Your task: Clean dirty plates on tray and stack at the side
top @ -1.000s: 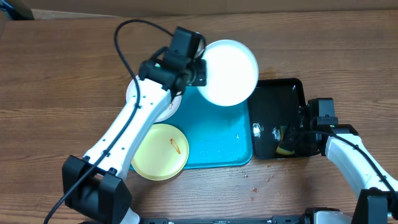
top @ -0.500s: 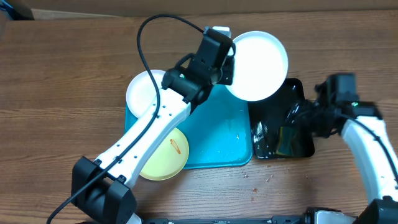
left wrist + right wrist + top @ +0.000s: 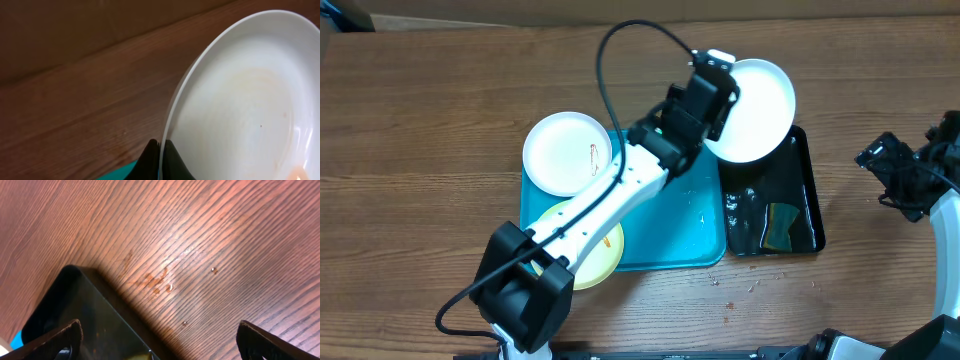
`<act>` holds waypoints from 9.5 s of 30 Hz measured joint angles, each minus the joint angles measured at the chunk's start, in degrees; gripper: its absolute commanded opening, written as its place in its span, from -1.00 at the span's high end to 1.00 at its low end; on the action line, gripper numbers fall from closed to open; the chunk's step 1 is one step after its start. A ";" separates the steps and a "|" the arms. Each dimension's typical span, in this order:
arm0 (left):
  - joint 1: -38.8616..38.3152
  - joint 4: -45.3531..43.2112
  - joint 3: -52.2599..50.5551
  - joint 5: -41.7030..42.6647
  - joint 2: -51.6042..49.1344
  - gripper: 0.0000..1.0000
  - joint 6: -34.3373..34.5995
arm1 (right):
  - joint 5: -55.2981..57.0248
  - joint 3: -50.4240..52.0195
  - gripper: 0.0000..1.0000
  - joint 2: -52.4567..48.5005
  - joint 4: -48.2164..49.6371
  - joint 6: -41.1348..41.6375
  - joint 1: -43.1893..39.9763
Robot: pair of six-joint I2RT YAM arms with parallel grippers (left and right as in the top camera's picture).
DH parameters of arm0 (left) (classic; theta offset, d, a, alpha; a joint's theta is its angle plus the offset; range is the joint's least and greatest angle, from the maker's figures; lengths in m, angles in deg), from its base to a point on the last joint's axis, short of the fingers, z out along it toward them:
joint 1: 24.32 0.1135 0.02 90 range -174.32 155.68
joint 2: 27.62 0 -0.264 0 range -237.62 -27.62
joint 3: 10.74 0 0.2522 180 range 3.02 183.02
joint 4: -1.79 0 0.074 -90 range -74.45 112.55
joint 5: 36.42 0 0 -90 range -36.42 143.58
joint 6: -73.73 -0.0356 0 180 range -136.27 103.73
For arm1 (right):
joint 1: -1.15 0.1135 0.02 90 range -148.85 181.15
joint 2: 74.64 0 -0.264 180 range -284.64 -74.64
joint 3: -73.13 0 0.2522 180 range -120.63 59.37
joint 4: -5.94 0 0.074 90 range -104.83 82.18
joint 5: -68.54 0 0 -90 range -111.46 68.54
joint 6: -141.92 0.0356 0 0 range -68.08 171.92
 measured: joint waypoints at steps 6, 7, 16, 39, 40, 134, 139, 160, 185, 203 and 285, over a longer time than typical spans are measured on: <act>-6.12 -1.14 0.04 -9.68 0.00 0.92 -10.32 | 0.20 0.00 -1.00 0.00 -0.02 0.37 -0.17; -7.15 -1.22 0.04 -10.99 0.00 0.92 -11.65 | 0.17 0.00 -1.00 0.00 -0.02 0.42 -0.17; -17.16 -6.16 0.04 -24.63 0.00 0.92 -22.99 | 0.15 0.00 -1.00 0.00 -0.09 0.44 -0.17; 5.22 3.04 0.11 14.34 0.00 0.92 3.91 | 0.20 0.00 -1.00 0.00 -0.07 0.44 -0.17; 8.61 3.19 0.11 19.76 0.00 0.92 6.58 | 0.20 0.00 -1.00 0.00 -0.07 0.42 -0.17; 38.05 55.98 -32.54 20.59 29.59 -0.24 23.41 | 0.20 0.00 -1.00 0.00 -0.02 0.42 -0.17; 38.10 49.46 -40.17 20.39 28.98 -0.19 25.31 | 0.15 0.00 -1.00 0.00 -0.04 0.44 -0.17; 32.44 30.56 -48.74 36.72 28.92 -0.08 23.87 | 0.17 0.00 -1.00 0.00 -0.11 0.46 -0.17; 44.83 36.89 -44.92 18.14 28.76 -0.15 20.76 | 0.20 0.00 -1.00 0.00 -0.09 0.46 -0.17; 44.52 36.09 -46.38 23.69 28.76 -0.25 14.95 | 0.22 0.00 -1.00 0.00 -0.07 0.44 -0.17; 21.49 8.83 -53.33 17.00 28.76 0.37 20.13 | -0.57 0.00 -0.79 0.00 1.31 0.13 -0.17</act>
